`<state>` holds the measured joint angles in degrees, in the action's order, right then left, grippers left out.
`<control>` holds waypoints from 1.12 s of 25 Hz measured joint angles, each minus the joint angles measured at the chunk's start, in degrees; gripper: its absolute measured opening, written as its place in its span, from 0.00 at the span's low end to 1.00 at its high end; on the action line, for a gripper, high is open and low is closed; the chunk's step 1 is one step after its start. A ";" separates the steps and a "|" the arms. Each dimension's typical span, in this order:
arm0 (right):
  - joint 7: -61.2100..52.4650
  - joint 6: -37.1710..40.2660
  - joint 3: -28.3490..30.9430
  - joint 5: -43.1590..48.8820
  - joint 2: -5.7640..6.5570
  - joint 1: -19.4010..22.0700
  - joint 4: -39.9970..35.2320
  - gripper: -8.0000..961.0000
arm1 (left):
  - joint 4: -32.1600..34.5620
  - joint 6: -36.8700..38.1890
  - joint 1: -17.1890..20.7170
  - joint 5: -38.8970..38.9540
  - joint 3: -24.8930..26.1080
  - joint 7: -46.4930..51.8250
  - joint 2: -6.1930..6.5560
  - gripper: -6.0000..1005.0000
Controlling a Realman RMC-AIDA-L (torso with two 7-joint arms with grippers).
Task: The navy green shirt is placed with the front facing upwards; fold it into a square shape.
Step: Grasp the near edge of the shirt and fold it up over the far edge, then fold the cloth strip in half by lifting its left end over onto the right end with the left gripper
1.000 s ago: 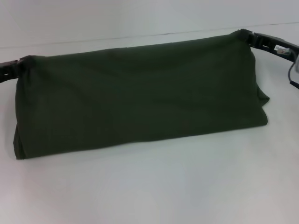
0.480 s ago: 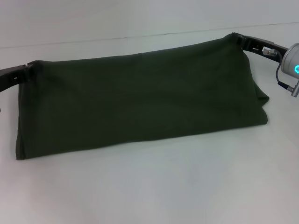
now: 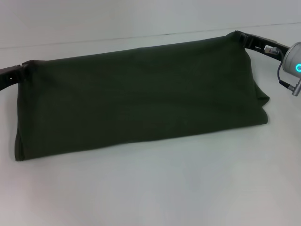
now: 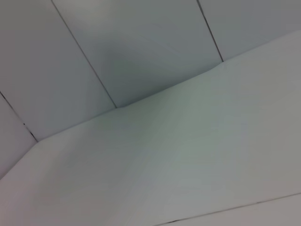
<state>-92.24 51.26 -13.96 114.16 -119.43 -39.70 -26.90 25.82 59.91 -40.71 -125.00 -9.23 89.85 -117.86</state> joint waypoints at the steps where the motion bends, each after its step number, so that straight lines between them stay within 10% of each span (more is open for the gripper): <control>1: 0.00 -0.08 -0.01 -0.06 0.00 -0.03 0.03 0.05 | -0.02 -0.03 -0.02 0.04 0.00 -0.02 0.00 0.04; 17: 1.35 -1.42 -0.10 -0.26 0.04 -0.64 1.03 0.08 | 0.34 -5.06 0.37 4.19 0.14 -1.78 -2.15 0.08; 28: 2.10 -0.83 -0.10 -3.31 0.11 -0.11 1.03 0.45 | 1.01 -7.62 2.34 9.37 0.26 -2.36 -2.64 0.42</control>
<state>-90.14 50.43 -14.06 110.84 -119.32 -39.81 -25.88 26.83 52.29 -38.38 -115.62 -8.97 87.49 -120.50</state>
